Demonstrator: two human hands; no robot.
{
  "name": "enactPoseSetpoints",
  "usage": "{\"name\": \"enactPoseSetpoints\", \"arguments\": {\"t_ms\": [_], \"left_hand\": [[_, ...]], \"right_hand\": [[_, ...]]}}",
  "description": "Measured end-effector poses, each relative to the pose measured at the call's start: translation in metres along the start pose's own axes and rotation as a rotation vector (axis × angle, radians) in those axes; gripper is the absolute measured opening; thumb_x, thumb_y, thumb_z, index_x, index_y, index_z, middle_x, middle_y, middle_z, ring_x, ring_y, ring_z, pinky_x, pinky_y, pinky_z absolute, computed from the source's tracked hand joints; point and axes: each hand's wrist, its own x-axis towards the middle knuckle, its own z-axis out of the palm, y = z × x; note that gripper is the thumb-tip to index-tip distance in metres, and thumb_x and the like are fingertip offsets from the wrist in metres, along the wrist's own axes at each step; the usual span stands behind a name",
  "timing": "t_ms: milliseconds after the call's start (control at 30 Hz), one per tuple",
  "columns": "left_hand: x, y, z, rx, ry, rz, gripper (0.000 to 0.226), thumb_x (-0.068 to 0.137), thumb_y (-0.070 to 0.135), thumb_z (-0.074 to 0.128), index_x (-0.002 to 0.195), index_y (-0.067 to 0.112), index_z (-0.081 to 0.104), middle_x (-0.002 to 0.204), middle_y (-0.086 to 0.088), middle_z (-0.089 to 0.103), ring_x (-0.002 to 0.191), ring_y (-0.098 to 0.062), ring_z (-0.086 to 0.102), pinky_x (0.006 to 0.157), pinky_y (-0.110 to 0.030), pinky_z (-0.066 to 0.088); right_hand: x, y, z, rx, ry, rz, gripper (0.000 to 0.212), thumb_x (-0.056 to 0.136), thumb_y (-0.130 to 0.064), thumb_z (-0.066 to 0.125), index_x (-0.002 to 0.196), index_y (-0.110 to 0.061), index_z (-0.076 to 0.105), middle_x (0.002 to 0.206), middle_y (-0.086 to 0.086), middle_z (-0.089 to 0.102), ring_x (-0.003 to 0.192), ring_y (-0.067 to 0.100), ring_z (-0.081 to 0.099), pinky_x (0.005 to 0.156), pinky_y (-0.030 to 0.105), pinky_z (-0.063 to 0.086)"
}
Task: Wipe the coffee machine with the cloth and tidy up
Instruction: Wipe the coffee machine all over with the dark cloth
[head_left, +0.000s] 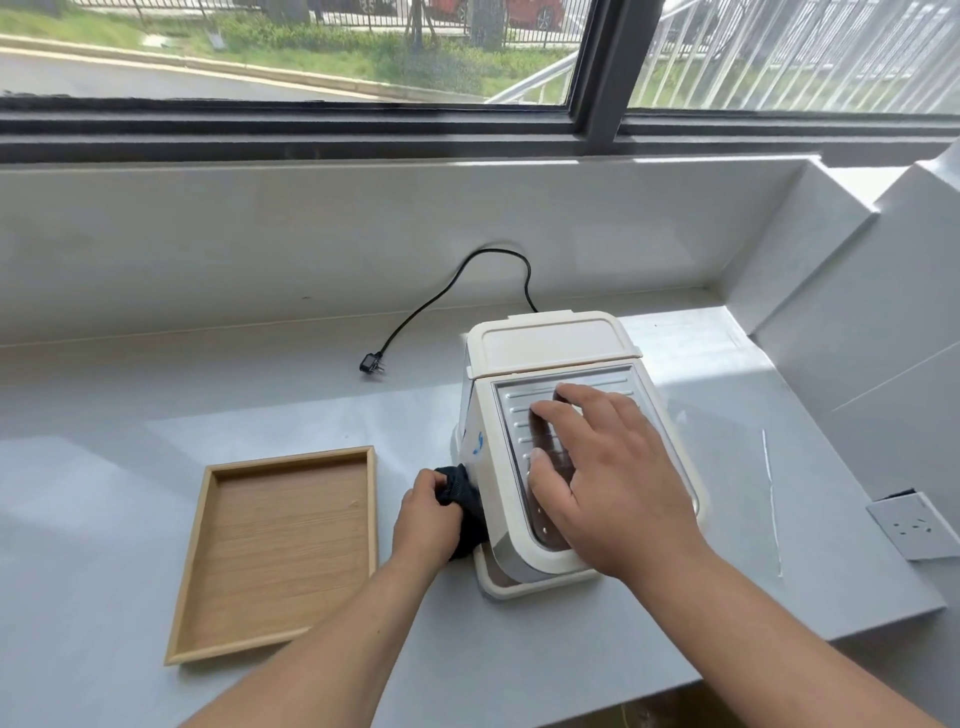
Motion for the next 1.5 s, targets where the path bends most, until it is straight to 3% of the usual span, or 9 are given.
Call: {"name": "enactPoseSetpoints", "arguments": {"t_ms": [167,567,767,867,1067,1167,1267,1333,1500], "left_hand": [[-0.013,-0.004,0.003,-0.023,-0.015,-0.046,0.031,0.085,0.010,0.050,0.107,0.032,0.051,0.108,-0.005,0.065,0.078,-0.026,0.061,0.059,-0.031,0.043],[-0.052,-0.013,0.010,0.046,-0.049,-0.035,0.017,0.087,0.016,0.058,0.095,0.029,0.052,0.106,-0.008,0.064,0.084,-0.025,0.062,0.059,-0.032,0.043],[-0.068,-0.013,0.012,0.078,-0.050,0.002,0.015,0.084,0.024,0.068,0.091,0.022,0.055,0.093,-0.011,0.067,0.065,-0.022,0.057,0.053,-0.030,0.040],[-0.074,-0.010,0.012,0.090,-0.062,0.021,0.016,0.083,0.020,0.072,0.089,0.016,0.057,0.081,-0.008,0.066,0.058,-0.018,0.051,0.048,-0.028,0.037],[-0.084,0.003,0.016,0.150,-0.096,0.052,0.011,0.077,0.013,0.071,0.086,0.015,0.065,0.072,-0.005,0.069,0.048,-0.012,0.054,0.039,-0.022,0.040],[-0.089,0.008,0.019,0.219,-0.108,0.111,0.012,0.075,0.015,0.065,0.066,0.020,0.059,0.055,0.002,0.060,0.039,-0.008,0.046,0.037,-0.022,0.035],[-0.094,0.012,0.021,0.319,-0.084,0.165,0.015,0.071,0.022,0.059,0.057,0.019,0.055,0.048,0.002,0.058,0.039,-0.008,0.045,0.037,-0.018,0.032],[-0.097,0.012,0.024,0.338,-0.082,0.155,0.012,0.069,0.023,0.060,0.059,0.016,0.058,0.053,-0.004,0.062,0.042,-0.010,0.046,0.042,-0.025,0.037],[-0.100,0.010,0.033,0.358,-0.058,0.161,0.013,0.072,0.020,0.062,0.062,0.012,0.060,0.055,-0.011,0.063,0.044,-0.027,0.054,0.044,-0.032,0.042]], "right_hand": [[-0.001,0.000,0.000,-0.011,-0.006,0.000,0.050,0.094,-0.046,0.047,0.136,-0.026,0.062,0.144,-0.001,0.055,0.134,0.024,0.043,0.115,0.036,0.030],[-0.001,0.003,0.003,0.001,0.026,-0.029,0.047,0.095,-0.045,0.048,0.136,-0.026,0.061,0.145,-0.001,0.055,0.133,0.024,0.042,0.114,0.038,0.033],[-0.001,0.006,0.005,0.048,0.074,-0.053,0.042,0.094,-0.043,0.048,0.128,-0.023,0.064,0.139,0.000,0.058,0.130,0.024,0.044,0.113,0.039,0.036],[-0.004,0.008,0.005,0.101,0.151,-0.080,0.040,0.094,-0.037,0.052,0.125,-0.018,0.067,0.131,0.003,0.064,0.127,0.026,0.048,0.109,0.041,0.041],[-0.020,0.015,0.003,0.164,0.498,-0.243,0.026,0.086,-0.014,0.067,0.110,-0.007,0.074,0.105,0.010,0.068,0.098,0.032,0.059,0.092,0.041,0.049],[-0.053,0.021,0.008,0.154,0.553,-0.350,0.019,0.082,-0.012,0.068,0.099,-0.009,0.075,0.095,0.008,0.067,0.087,0.033,0.061,0.080,0.045,0.050],[-0.101,0.031,0.027,0.172,0.484,-0.475,0.009,0.082,-0.013,0.067,0.090,-0.010,0.071,0.086,0.007,0.061,0.076,0.031,0.055,0.070,0.043,0.047],[-0.127,0.044,0.048,0.177,0.361,-0.499,0.006,0.085,-0.013,0.065,0.089,-0.011,0.068,0.083,0.006,0.057,0.073,0.029,0.051,0.067,0.042,0.046],[-0.154,0.074,0.105,0.063,0.009,-0.313,0.024,0.085,-0.026,0.064,0.107,-0.021,0.070,0.094,0.000,0.065,0.084,0.024,0.058,0.072,0.038,0.055]]}}
